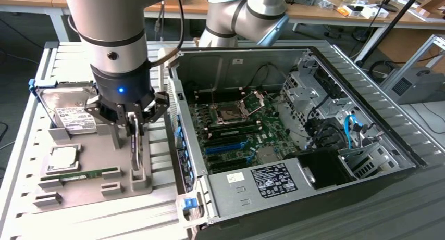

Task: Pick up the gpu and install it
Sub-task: 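Pick up the gpu and move the gpu toward the slot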

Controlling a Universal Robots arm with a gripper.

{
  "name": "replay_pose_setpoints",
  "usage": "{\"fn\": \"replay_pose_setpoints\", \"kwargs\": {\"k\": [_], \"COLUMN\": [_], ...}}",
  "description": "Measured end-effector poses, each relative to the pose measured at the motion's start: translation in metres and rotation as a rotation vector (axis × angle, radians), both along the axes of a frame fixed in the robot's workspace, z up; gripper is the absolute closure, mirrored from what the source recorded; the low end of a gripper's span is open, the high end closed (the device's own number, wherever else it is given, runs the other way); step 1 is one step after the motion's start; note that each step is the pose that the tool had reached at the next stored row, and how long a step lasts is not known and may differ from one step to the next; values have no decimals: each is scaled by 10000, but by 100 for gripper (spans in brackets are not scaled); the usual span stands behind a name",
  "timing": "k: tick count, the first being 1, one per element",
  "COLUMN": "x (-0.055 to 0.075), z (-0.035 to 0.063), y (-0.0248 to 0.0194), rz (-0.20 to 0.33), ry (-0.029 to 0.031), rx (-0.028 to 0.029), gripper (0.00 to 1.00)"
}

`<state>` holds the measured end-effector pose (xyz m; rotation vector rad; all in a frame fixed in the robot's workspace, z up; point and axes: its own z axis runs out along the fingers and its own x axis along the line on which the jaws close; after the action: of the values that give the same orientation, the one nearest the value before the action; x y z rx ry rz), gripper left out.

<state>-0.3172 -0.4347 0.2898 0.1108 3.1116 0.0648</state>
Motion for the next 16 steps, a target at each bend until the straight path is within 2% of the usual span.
{"fn": "replay_pose_setpoints", "kwargs": {"k": [16], "x": [0], "z": [172], "y": [0], "rz": [0], "ry": [0], "rx": [0], "gripper": [73]}}
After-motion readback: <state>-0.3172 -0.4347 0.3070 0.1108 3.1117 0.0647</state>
